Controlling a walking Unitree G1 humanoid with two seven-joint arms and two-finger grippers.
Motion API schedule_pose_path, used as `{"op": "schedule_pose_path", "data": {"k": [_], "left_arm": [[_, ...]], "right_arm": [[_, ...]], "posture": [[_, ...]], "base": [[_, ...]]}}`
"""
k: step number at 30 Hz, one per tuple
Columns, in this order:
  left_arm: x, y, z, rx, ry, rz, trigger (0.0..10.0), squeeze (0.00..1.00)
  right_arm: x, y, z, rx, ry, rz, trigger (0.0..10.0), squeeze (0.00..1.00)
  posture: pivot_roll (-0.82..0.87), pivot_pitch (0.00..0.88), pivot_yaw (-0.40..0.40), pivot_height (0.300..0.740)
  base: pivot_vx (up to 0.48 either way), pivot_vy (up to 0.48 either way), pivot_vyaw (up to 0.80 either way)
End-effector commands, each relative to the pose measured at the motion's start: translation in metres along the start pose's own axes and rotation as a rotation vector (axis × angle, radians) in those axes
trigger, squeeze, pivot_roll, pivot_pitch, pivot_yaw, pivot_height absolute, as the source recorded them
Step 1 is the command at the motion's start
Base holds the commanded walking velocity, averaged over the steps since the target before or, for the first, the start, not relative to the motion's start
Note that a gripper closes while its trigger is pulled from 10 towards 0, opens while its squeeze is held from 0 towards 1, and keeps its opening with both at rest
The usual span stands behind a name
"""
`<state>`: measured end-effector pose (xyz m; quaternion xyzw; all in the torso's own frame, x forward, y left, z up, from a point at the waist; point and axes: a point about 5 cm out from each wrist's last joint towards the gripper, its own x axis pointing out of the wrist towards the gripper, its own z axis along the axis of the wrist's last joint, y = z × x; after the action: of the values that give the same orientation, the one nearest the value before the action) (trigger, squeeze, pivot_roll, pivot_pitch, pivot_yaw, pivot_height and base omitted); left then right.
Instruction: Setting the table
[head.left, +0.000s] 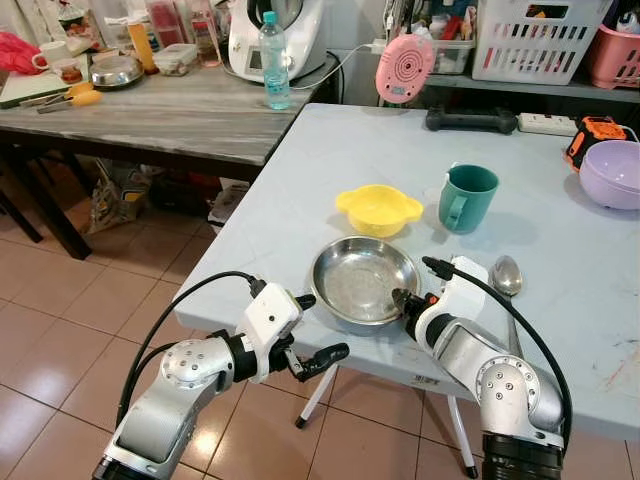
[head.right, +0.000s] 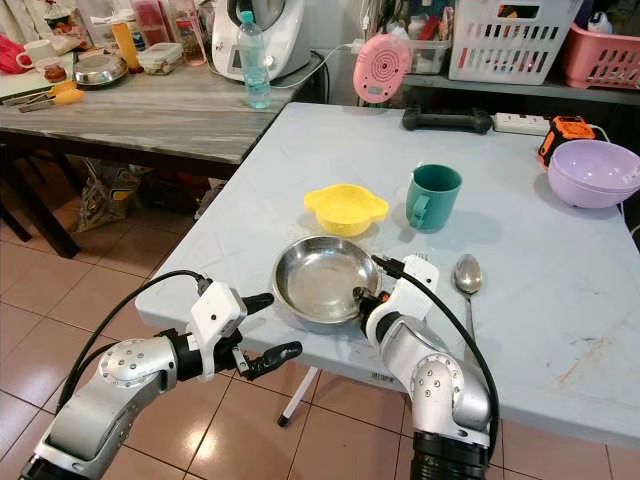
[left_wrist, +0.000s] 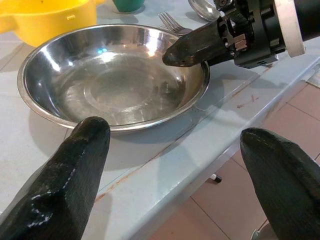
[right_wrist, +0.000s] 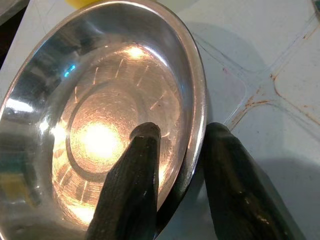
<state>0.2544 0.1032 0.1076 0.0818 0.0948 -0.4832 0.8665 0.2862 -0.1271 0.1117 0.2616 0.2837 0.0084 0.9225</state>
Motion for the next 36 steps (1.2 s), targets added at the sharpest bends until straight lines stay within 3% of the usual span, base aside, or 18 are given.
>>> {"op": "schedule_pose_path", "data": {"k": [1, 20, 23, 32, 34, 36], "left_arm": [[0.000, -0.002, 0.002, 0.016, 0.002, -0.005, 10.0, 0.00], [-0.001, 0.001, 0.003, 0.027, 0.000, 0.012, 10.0, 0.00], [-0.002, 0.005, 0.003, 0.030, -0.012, 0.046, 10.0, 0.00], [-0.004, 0.027, 0.013, 0.001, -0.098, 0.212, 10.0, 0.00], [-0.006, 0.037, 0.016, -0.007, -0.126, 0.297, 10.0, 0.00], [-0.008, 0.043, 0.016, -0.014, -0.139, 0.350, 10.0, 0.00]], "right_arm": [[0.003, 0.006, -0.019, 0.048, 0.073, 0.010, 0.0, 0.00], [0.003, 0.008, -0.009, 0.010, 0.022, 0.031, 0.0, 0.00], [0.000, 0.004, 0.001, -0.065, -0.056, 0.000, 0.0, 0.00], [-0.013, -0.006, 0.018, -0.164, -0.210, -0.030, 0.0, 0.00], [-0.020, 0.000, 0.021, -0.292, -0.265, 0.029, 0.0, 0.00], [-0.023, 0.000, 0.021, -0.310, -0.284, 0.030, 0.0, 0.00]], "posture": [[-0.09, 0.023, 0.048, 0.740], [-0.08, 0.014, 0.048, 0.740], [-0.09, 0.015, 0.047, 0.740], [-0.09, 0.012, 0.046, 0.740], [-0.10, 0.012, 0.049, 0.740], [-0.10, 0.012, 0.050, 0.740]], "base": [[0.000, 0.000, 0.00], [0.000, 0.000, 0.00], [0.000, 0.000, 0.00], [0.000, 0.000, 0.00], [0.000, 0.000, 0.00], [0.000, 0.000, 0.00]]}}
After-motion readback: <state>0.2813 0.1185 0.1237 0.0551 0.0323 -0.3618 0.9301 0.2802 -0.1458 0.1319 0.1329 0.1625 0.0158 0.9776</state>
